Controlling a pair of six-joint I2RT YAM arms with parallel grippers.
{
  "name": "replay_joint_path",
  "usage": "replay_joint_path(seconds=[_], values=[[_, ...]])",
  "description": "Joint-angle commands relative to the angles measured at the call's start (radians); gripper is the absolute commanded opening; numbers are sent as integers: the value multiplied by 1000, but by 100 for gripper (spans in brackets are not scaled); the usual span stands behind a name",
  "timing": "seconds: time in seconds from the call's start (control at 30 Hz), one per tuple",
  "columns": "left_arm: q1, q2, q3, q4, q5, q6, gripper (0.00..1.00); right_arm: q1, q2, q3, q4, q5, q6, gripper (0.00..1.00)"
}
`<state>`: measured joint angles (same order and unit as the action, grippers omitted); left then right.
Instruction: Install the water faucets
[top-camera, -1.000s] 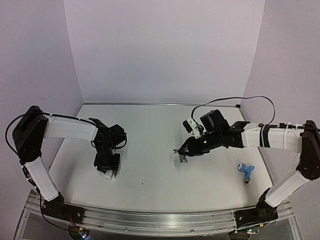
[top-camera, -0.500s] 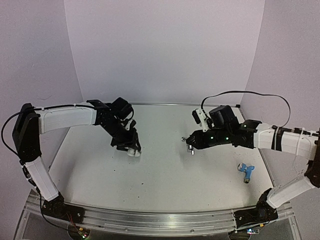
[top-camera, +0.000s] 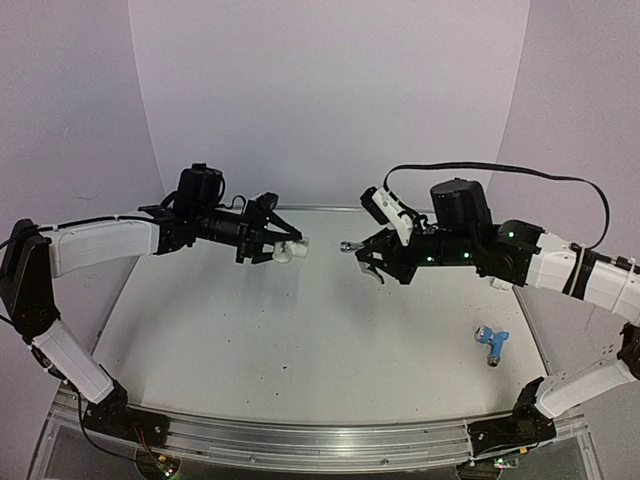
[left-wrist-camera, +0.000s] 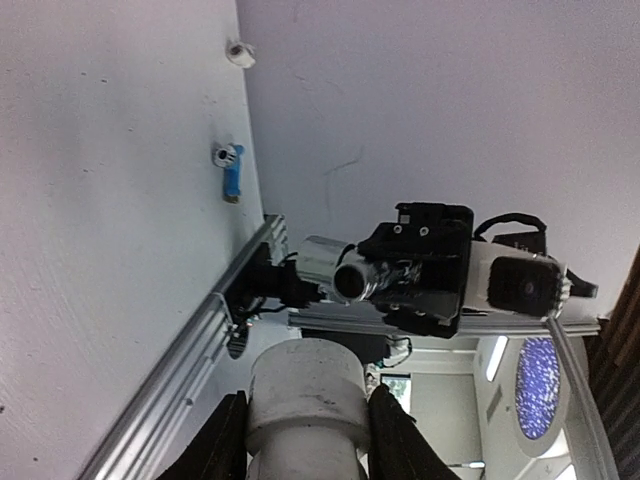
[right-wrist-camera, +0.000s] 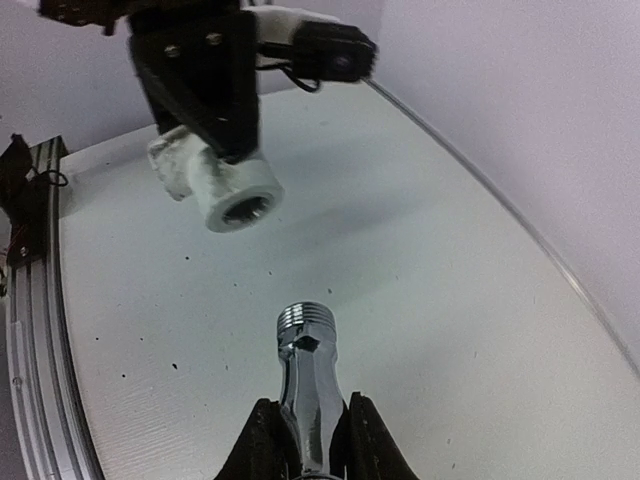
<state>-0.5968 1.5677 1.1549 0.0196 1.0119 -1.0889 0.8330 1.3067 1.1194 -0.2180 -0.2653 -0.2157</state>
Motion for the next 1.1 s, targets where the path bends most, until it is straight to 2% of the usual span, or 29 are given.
replay_joint_path(seconds=[0.0, 0.3, 0.6, 1.07], values=[[-2, -123, -17, 191, 130, -237, 0, 88, 41, 117, 97, 7, -268, 0], [0, -205, -104, 346, 114, -414, 0, 129, 50, 137, 242, -66, -336, 0], [0, -242, -118, 375, 131, -428, 0, 133, 80, 176, 251, -129, -352, 0], [-5, -269, -122, 388, 130, -426, 0, 134, 104, 166, 381, -188, -290, 0]])
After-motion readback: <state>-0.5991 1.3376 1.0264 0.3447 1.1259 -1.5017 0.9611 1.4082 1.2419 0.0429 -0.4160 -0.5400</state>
